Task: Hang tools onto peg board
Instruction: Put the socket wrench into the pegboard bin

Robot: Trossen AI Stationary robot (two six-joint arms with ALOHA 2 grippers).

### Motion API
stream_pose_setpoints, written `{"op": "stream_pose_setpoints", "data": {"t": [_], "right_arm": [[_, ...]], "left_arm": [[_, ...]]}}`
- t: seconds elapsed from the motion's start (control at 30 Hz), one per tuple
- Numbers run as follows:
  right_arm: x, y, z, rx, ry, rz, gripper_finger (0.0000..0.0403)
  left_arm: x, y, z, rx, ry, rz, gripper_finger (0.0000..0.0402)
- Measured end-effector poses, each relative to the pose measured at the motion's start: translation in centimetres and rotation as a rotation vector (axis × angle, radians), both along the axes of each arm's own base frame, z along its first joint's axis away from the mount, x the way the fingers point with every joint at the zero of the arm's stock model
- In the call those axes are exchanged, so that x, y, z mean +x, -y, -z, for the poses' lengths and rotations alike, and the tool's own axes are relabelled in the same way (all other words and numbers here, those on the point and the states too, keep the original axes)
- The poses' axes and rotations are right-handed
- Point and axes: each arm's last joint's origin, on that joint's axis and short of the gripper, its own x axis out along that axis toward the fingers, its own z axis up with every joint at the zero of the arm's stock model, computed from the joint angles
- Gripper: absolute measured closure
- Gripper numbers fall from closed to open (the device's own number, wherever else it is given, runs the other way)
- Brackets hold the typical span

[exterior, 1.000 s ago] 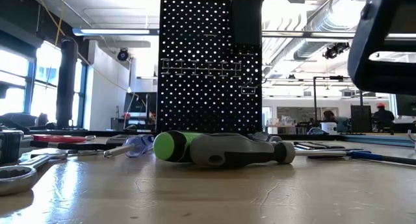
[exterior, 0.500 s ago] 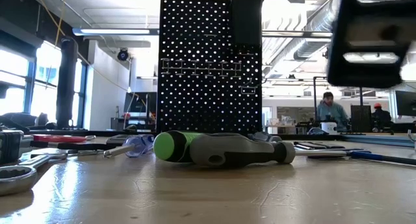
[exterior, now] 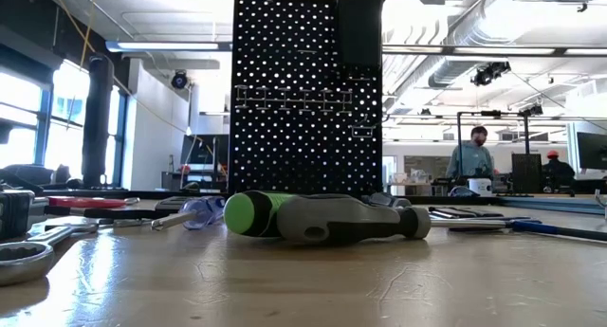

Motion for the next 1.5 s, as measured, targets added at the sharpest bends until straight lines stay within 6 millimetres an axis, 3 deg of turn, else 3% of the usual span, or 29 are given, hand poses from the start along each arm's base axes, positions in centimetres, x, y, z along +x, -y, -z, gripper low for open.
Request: {"op": "stream_pose_setpoints", "data": {"t": [0.23, 0.63, 0.93, 1.2, 1.5], "right_arm": [[-1.2, 1.9, -5.1, -0.021, 0.125, 0.108, 0.0330], [-3.2, 6.8, -13.0, 0.001, 0.360, 0.335, 0.0330], [-4.5, 10.7, -16.9, -0.094, 0.539, 0.570, 0.0330], [-4.3, 14.7, -19.6, -0.191, 0.700, 0.748, 0.0330], [-3.0, 20.7, -21.7, -0.281, 0.856, 0.938, 0.0330]], "left_arm": [[-0.2, -0.2, 0.1, 0.066, -0.018, 0.009, 0.0223], [-0.1, -1.2, 0.1, 0.291, -0.023, 0.033, 0.0223], [0.4, -2.7, 0.2, 0.344, -0.062, 0.036, 0.0223], [1.4, -4.5, 0.3, 0.351, -0.065, -0.004, 0.0223], [2.5, -6.4, 5.4, 0.324, -0.056, 0.038, 0.0223]]}}
